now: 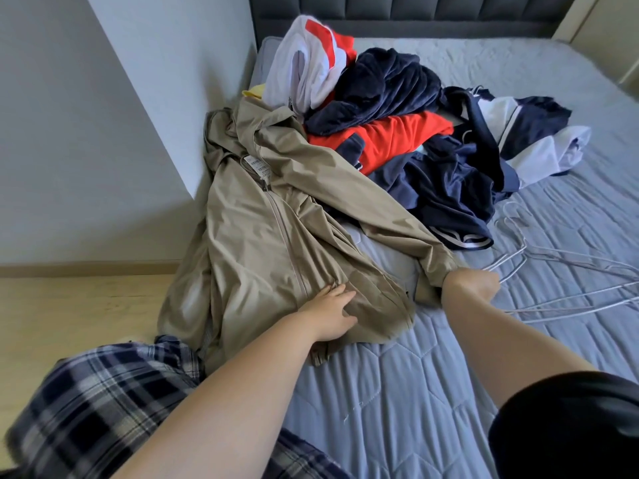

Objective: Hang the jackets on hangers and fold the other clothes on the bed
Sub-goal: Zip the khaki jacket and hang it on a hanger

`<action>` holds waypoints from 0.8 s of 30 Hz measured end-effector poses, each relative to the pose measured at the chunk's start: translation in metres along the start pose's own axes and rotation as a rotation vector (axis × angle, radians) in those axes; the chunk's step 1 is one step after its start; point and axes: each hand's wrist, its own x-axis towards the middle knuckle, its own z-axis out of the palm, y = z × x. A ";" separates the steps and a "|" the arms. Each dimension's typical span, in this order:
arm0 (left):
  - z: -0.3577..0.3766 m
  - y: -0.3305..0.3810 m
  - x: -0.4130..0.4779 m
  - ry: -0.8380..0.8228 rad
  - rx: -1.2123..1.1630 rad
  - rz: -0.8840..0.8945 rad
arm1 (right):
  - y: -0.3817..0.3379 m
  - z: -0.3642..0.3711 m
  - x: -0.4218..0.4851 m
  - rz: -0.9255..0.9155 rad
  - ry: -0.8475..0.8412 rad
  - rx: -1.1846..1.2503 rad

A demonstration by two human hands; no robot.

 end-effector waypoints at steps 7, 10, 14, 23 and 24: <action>-0.011 -0.003 -0.002 0.016 -0.156 0.000 | -0.016 0.007 -0.029 -0.206 -0.083 0.116; -0.019 -0.008 -0.006 0.100 -0.323 -0.019 | -0.031 0.015 -0.057 -0.422 -0.148 0.080; -0.031 -0.030 -0.015 0.295 -0.747 -0.117 | -0.052 0.034 -0.108 -0.761 -0.222 0.044; -0.062 -0.130 -0.066 0.521 -1.504 -0.355 | -0.075 0.067 -0.193 -0.876 -0.364 0.389; -0.065 -0.137 -0.068 0.551 -1.566 -0.348 | -0.074 0.070 -0.195 -0.903 -0.362 0.401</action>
